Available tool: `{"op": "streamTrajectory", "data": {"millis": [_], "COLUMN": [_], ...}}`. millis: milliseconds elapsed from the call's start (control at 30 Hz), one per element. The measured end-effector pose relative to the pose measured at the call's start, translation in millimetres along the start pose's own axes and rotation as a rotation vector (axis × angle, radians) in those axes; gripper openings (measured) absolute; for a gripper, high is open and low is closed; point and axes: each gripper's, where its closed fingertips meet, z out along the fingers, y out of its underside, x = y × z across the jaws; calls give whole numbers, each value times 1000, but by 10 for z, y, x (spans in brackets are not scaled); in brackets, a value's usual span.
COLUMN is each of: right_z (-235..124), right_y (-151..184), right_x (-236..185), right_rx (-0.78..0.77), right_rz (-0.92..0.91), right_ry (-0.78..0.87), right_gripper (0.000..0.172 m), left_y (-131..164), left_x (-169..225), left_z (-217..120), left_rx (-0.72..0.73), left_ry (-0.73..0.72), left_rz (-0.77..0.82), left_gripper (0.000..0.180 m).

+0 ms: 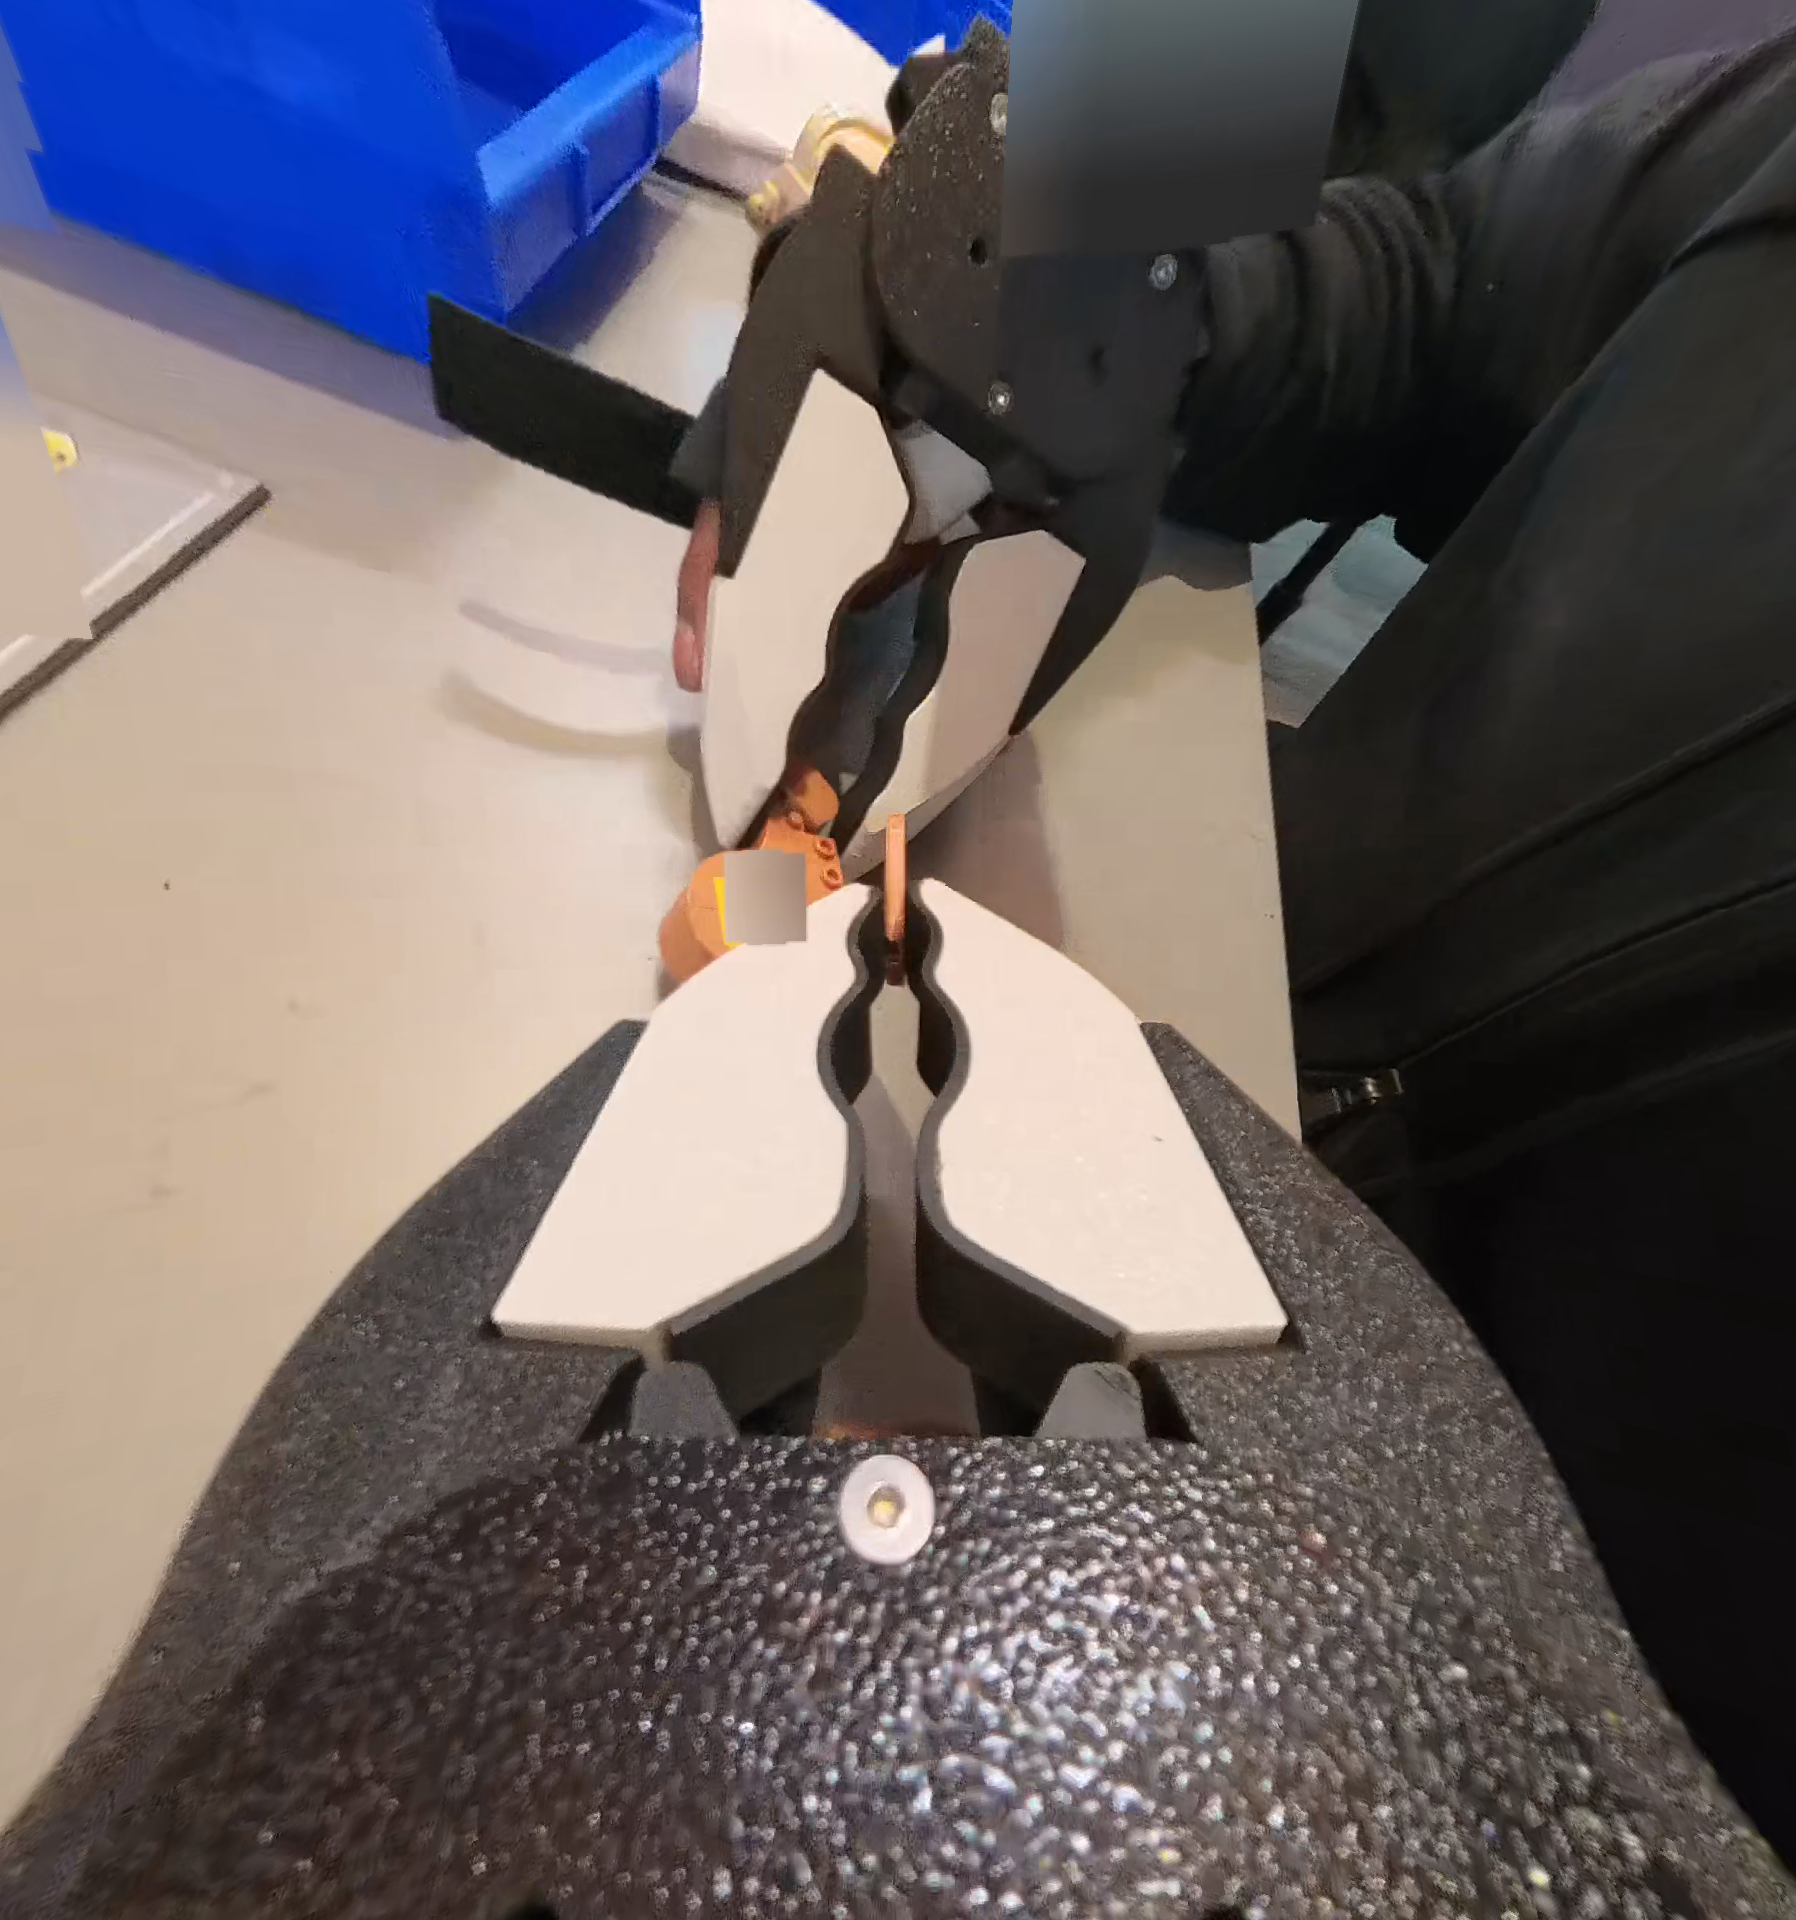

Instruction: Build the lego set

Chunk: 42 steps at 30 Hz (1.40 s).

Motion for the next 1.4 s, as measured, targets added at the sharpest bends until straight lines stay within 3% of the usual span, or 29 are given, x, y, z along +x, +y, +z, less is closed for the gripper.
{"op": "streamTrajectory", "data": {"millis": [267, 533, 767, 1167, 1400], "right_z": [-18, -66, -129, -134, -191], "right_y": [-21, -86, -80, -99, -120], "right_x": [99, 40, 34, -47, -37], "right_rx": [26, 66, 86, 105, 145], "right_rz": [163, 304, 342, 389, 314], "right_ry": [89, 68, 64, 8, -54], "right_gripper": [19, 18, 19, 19, 19], "left_y": [-92, -146, -65, -85, -226], "left_x": [-68, -74, -121, -154, -295], "left_z": [-37, 51, 174, 233, 157], "left_rx": [-166, -454, -592, -546, -345], "left_ry": [64, 66, 52, -21, -123], "left_rz": [-165, -136, -141, -94, 199], "left_gripper": [3, 3, 10, 14, 39]}}
